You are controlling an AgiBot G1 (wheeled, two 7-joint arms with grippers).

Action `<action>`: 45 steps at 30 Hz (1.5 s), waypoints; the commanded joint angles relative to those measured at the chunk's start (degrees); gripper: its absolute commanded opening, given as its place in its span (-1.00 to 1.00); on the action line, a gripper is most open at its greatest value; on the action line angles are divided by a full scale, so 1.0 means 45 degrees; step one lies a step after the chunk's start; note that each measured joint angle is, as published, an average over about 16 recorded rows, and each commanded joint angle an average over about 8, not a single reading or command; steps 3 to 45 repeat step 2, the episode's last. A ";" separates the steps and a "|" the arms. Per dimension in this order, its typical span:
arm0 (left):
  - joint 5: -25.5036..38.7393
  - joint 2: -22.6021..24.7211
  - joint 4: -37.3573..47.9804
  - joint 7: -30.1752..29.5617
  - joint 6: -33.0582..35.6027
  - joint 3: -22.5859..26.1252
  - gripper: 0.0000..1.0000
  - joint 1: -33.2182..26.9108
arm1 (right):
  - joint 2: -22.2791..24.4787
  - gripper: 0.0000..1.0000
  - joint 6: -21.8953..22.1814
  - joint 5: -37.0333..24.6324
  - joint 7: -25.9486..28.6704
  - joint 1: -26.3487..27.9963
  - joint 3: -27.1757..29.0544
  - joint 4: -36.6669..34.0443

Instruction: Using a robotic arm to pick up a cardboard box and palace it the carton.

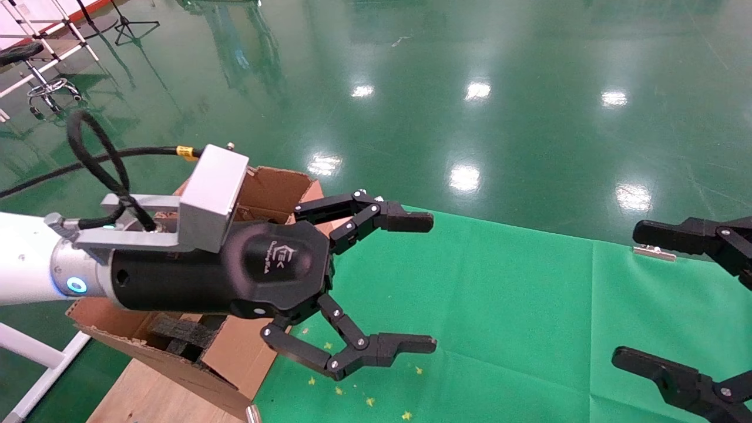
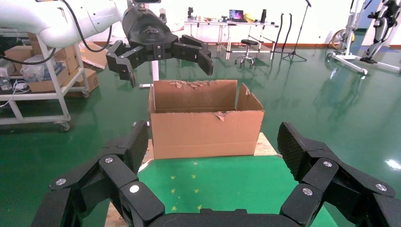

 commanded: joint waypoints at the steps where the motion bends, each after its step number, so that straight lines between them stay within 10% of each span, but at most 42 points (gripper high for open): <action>1: 0.0000 0.0000 0.0000 0.0000 0.0000 0.0000 1.00 0.0000 | 0.0000 1.00 0.0000 0.0000 0.0000 0.0000 0.0000 0.0000; 45: 0.0000 0.0000 0.0000 0.0000 0.0000 0.0000 1.00 0.0000 | 0.0000 1.00 0.0000 0.0000 0.0000 0.0000 0.0000 0.0000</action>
